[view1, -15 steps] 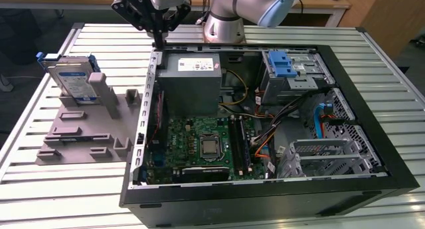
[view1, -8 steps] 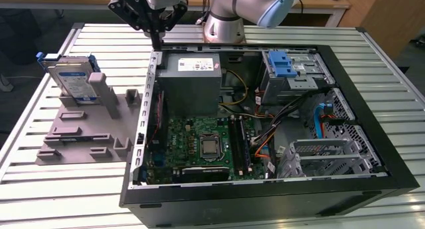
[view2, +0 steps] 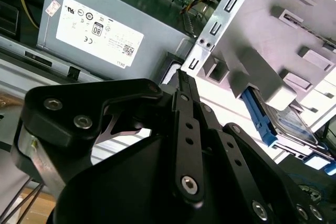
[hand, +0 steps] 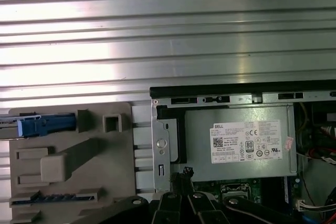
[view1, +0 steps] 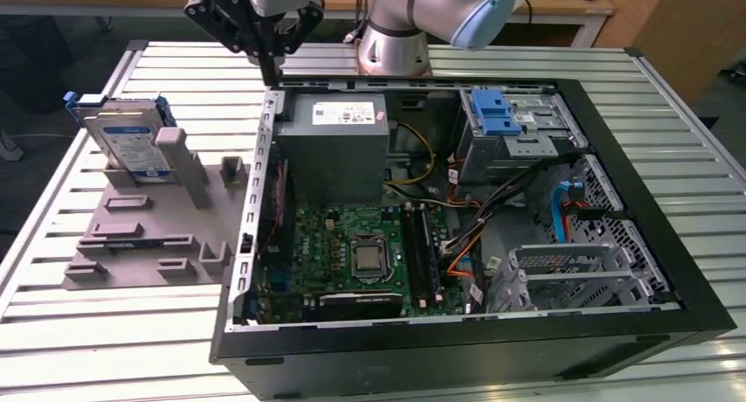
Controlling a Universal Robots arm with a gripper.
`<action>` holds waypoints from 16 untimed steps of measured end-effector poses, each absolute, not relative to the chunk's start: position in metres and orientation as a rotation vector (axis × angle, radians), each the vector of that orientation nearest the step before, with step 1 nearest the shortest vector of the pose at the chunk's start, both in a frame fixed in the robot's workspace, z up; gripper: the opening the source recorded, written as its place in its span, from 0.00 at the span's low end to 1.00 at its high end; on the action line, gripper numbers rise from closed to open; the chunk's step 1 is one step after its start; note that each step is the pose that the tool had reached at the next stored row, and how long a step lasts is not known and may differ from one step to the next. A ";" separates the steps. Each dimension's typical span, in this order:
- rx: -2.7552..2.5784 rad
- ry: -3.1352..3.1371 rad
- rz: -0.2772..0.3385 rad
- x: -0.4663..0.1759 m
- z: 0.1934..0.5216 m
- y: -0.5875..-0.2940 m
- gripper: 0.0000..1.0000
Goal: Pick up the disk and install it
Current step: 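Reach for the disk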
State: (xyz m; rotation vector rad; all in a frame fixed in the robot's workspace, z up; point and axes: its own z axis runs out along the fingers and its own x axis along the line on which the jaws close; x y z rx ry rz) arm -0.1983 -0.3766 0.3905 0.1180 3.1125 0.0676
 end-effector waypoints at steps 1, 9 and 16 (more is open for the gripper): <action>0.118 3.112 0.068 -0.199 0.391 -0.376 0.11; 0.118 3.112 0.068 -0.207 0.390 -0.374 0.11; 0.118 3.112 0.068 -0.216 0.389 -0.369 0.11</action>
